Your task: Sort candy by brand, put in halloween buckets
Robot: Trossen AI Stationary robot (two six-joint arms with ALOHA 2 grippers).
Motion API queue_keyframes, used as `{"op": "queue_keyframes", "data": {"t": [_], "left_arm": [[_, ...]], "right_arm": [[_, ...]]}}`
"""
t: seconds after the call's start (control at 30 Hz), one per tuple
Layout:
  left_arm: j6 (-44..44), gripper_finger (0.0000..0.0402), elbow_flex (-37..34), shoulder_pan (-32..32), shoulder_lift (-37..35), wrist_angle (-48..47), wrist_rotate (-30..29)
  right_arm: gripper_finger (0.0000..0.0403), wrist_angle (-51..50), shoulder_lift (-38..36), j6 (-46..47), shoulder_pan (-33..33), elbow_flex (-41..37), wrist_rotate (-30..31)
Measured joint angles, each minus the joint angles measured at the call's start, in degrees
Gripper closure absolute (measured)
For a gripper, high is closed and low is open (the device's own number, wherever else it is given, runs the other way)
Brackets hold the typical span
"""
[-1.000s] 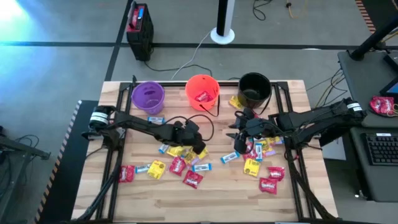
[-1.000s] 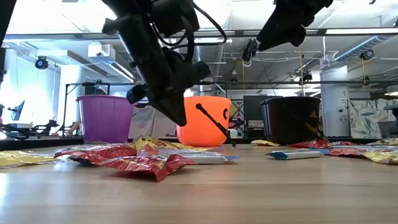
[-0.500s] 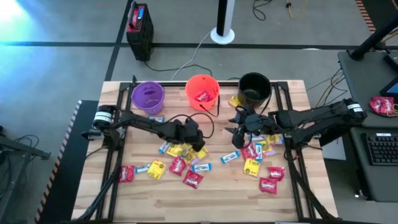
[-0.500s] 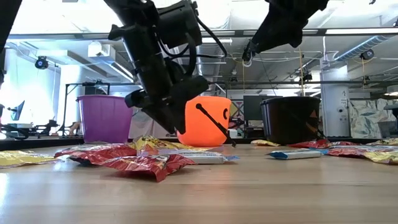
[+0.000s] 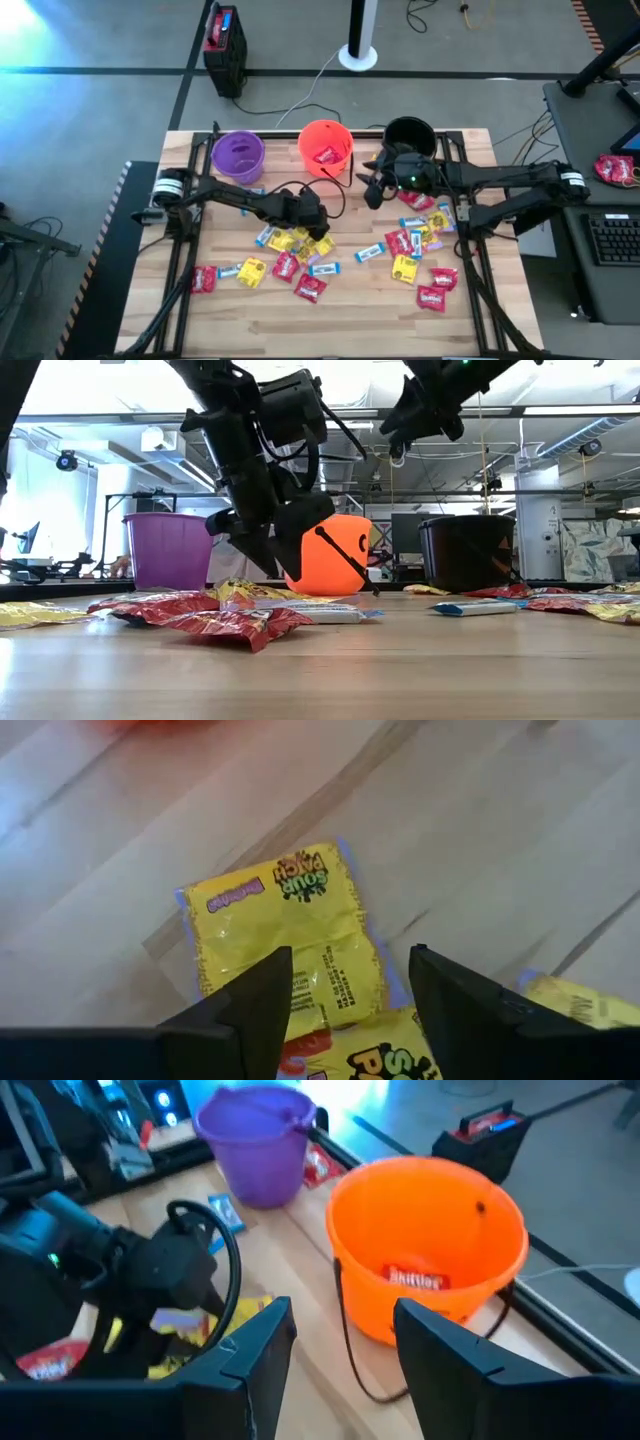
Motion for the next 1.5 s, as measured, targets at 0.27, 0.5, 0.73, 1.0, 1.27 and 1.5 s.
{"op": "queue_keyframes", "data": {"t": [0.27, 0.5, 0.73, 1.0, 1.27, 1.5], "left_arm": [[0.02, 0.0215, 0.74, 0.04, 4.36, 0.94, -0.18], [1.05, 0.0216, 2.98, 0.02, 6.49, 0.61, -0.83], [1.05, 0.0252, 3.21, 0.02, 6.78, 0.99, -0.31], [2.81, 0.0342, 3.26, -0.04, 6.85, 1.58, 0.52], [3.68, 0.0397, 3.19, -0.54, 6.86, 1.99, 0.05], [4.64, 0.0401, 2.86, -2.07, 4.07, 0.13, -2.97]], "right_arm": [[0.0236, -2.57, 0.00, 1.07, 0.22, -0.55, -0.21], [0.0236, -2.42, 0.00, 1.04, 0.20, -0.77, -0.20], [0.0236, -2.89, 0.00, 1.02, 0.20, -0.77, -0.20], [0.0236, -4.01, 0.00, 0.66, 0.20, -0.93, -0.17], [0.0236, -3.39, 0.00, -0.25, 0.15, -1.15, -2.84], [0.0236, -0.62, -0.02, -1.63, 0.07, -0.75, -3.42]]}}
